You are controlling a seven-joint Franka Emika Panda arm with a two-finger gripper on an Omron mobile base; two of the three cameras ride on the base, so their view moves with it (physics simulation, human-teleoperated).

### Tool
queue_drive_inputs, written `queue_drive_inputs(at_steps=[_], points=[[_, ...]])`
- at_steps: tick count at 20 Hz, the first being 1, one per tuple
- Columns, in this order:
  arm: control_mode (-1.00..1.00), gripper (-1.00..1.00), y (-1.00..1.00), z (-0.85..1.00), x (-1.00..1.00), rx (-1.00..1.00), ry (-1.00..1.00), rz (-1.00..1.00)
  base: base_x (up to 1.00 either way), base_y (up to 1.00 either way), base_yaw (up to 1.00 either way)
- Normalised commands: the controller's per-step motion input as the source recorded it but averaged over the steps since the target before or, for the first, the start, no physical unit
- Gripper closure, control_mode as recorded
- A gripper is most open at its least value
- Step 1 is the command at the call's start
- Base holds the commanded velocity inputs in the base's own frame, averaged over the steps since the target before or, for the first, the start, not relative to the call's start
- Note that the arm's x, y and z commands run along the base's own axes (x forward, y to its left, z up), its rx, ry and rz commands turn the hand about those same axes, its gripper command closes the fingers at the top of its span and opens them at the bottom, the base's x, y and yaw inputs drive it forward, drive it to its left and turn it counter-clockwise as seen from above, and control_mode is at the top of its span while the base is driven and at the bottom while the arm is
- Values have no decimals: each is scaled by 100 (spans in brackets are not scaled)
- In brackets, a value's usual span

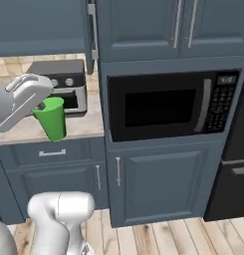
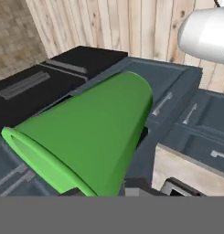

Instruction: There is a tray on the dining counter. Grab the cup, mug, and pitcher and place them on the tray. The pitcher may be placed next to the tray if it cannot fit the tray.

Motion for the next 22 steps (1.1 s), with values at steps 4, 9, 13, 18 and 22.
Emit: queue_drive_inputs(at_steps=[4, 9, 13, 18, 22], points=[[100, 100, 0, 0, 0, 0, 0, 0, -24, -73, -57], [100, 100, 0, 0, 0, 0, 0, 0, -14, -73, -63], [100, 100, 0, 0, 0, 0, 0, 0, -11, -64, -67], [100, 100, 0, 0, 0, 0, 0, 0, -2, -60, -67], [100, 100, 0, 0, 0, 0, 0, 0, 0, -51, -67]])
